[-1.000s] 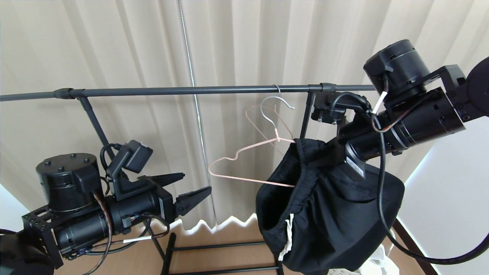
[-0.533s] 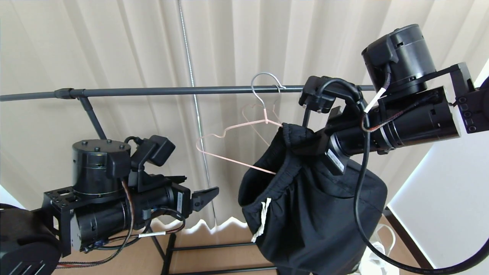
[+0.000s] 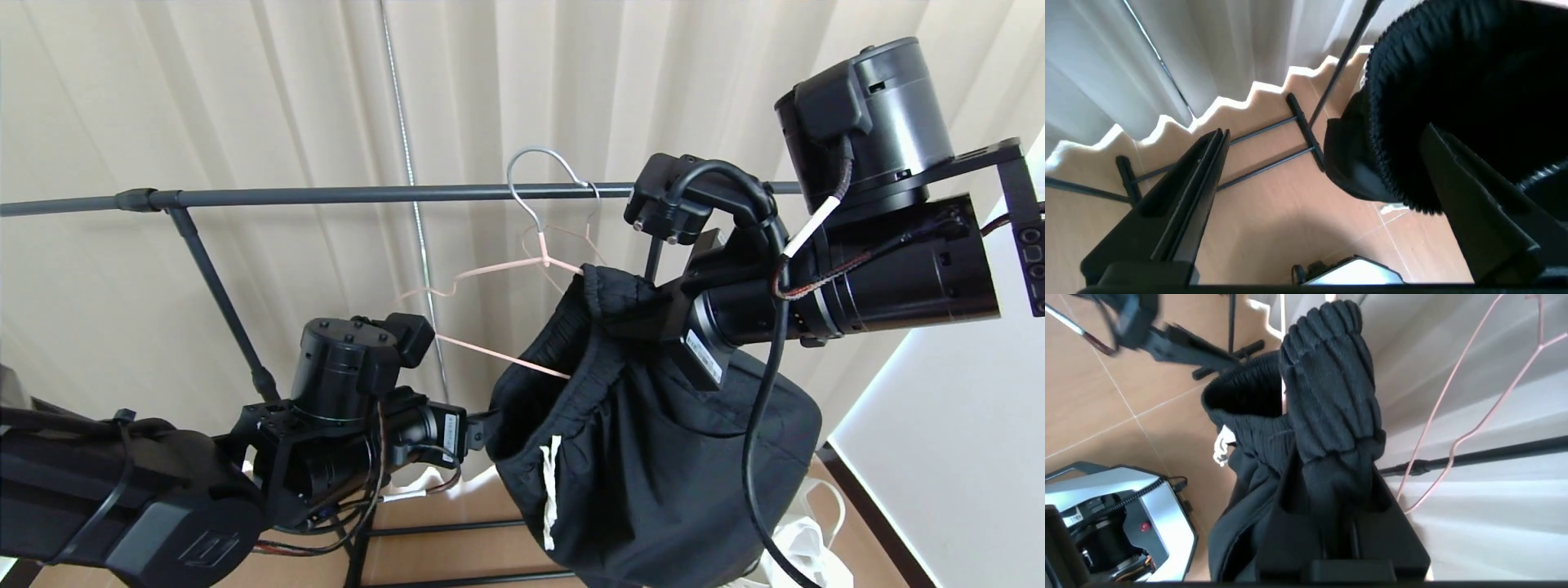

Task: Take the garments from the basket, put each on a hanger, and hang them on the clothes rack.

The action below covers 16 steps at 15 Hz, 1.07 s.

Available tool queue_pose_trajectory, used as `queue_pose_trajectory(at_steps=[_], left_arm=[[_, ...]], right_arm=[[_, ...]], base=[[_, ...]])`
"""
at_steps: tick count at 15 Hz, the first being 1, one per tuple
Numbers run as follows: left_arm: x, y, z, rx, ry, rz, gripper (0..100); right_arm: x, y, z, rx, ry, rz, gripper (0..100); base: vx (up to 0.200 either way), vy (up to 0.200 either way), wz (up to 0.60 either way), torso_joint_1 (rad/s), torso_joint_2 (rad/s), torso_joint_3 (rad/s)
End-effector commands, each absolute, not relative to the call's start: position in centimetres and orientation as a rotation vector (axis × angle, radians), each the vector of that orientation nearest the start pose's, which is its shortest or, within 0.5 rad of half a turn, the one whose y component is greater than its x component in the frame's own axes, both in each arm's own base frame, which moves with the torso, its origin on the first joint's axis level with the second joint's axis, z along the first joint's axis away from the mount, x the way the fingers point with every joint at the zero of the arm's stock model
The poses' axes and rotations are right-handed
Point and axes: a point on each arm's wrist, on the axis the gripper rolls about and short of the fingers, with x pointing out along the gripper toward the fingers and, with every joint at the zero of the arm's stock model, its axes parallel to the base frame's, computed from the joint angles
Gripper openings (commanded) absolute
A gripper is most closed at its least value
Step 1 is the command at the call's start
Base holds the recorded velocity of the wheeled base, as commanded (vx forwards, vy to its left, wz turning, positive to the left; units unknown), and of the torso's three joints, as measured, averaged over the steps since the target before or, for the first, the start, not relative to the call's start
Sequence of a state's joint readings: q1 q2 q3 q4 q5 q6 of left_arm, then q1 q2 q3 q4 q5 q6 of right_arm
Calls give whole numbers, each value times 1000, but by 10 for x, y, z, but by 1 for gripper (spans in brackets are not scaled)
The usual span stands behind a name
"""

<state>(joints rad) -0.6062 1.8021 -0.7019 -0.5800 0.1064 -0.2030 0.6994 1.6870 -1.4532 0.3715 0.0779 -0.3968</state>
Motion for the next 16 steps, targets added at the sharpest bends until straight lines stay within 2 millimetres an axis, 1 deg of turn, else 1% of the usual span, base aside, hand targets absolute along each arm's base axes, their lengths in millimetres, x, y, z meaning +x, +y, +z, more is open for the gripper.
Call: queue_pose_trajectory(at_steps=[1,4,6,7,9,10,12,14,15,16], left_arm=[[253,-178,108,6,575,-443,100],[253,-182,103,14,588,-450,100],[256,-183,99,14,597,-446,100],[257,-186,97,-9,594,-439,100],[257,-187,97,-13,587,-434,100],[257,-187,97,-10,584,-429,0],[258,-186,100,-16,573,-425,0],[257,-180,112,-27,536,-409,0],[257,-179,113,-28,531,-407,0],[258,-175,119,-35,513,-398,0]], right_arm=[[230,199,276,-554,424,871,0],[229,198,278,-553,416,871,0],[222,202,280,-556,401,893,0],[219,200,283,-554,391,895,0],[215,201,286,-554,381,905,0],[215,201,285,-556,384,904,0],[214,199,282,-559,397,902,0],[214,196,277,-561,418,898,0],[214,195,275,-560,426,895,0],[216,189,270,-551,454,876,0]], base=[[0,0,0,0,0,0],[0,0,0,0,0,0],[0,0,0,0,0,0],[0,0,0,0,0,0],[0,0,0,0,0,0],[0,0,0,0,0,0],[0,0,0,0,0,0],[0,0,0,0,0,0],[0,0,0,0,0,0],[0,0,0,0,0,0]])
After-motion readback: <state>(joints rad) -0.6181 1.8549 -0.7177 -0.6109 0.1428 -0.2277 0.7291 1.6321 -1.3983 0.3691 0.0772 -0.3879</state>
